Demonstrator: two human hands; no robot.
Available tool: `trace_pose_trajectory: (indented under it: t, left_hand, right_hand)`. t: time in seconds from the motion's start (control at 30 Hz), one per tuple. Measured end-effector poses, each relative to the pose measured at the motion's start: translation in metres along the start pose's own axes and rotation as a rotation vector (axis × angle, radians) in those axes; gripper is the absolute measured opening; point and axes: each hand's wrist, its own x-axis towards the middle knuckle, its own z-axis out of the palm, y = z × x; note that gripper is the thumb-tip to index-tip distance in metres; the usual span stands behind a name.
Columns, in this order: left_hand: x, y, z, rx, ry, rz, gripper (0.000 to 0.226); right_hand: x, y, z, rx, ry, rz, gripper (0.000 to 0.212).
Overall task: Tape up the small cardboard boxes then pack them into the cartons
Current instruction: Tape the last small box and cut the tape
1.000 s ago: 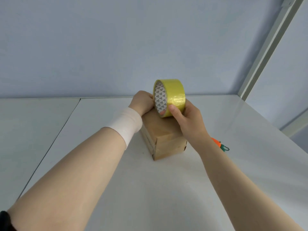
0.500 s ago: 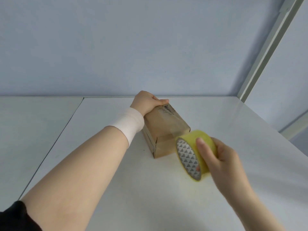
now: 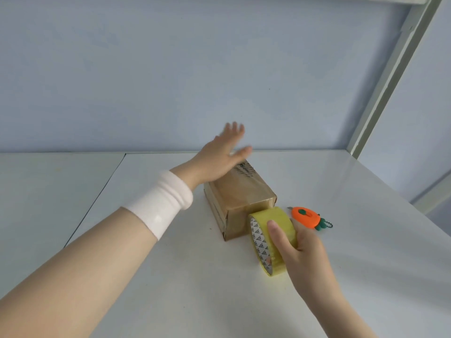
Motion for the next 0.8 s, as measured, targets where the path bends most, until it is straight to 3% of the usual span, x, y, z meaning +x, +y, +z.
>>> trace_pose_trajectory:
  t: [0.07, 0.13, 0.27, 0.4, 0.53, 0.63, 0.8]
  left_hand:
    - [-0.005, 0.002, 0.013, 0.264, -0.215, 0.041, 0.063]
    - [-0.004, 0.005, 0.011, 0.349, -0.307, 0.003, 0.063]
    - [-0.006, 0.015, 0.008, 0.293, -0.263, 0.035, 0.063]
    - [-0.007, 0.022, 0.012, 0.367, -0.36, 0.019, 0.068]
    - [-0.009, 0.025, 0.011, 0.335, -0.312, 0.07, 0.067]
    - [-0.012, 0.026, 0.017, 0.384, -0.377, 0.076, 0.069]
    - [-0.034, 0.024, 0.01, 0.156, -0.277, 0.116, 0.073]
  right_hand:
    - [0.001, -0.001, 0.002, -0.001, 0.013, 0.002, 0.05]
    - [0.002, -0.001, 0.004, 0.021, 0.021, 0.002, 0.045]
    - [0.005, -0.003, 0.007, 0.056, 0.002, -0.005, 0.043]
    - [0.009, -0.003, 0.01, 0.058, 0.014, 0.004, 0.041]
    - [0.01, -0.002, 0.01, 0.052, -0.005, 0.006, 0.042]
    - [0.01, -0.002, 0.01, 0.061, -0.003, 0.008, 0.043]
    - [0.011, -0.003, 0.006, 0.065, -0.021, 0.013, 0.046]
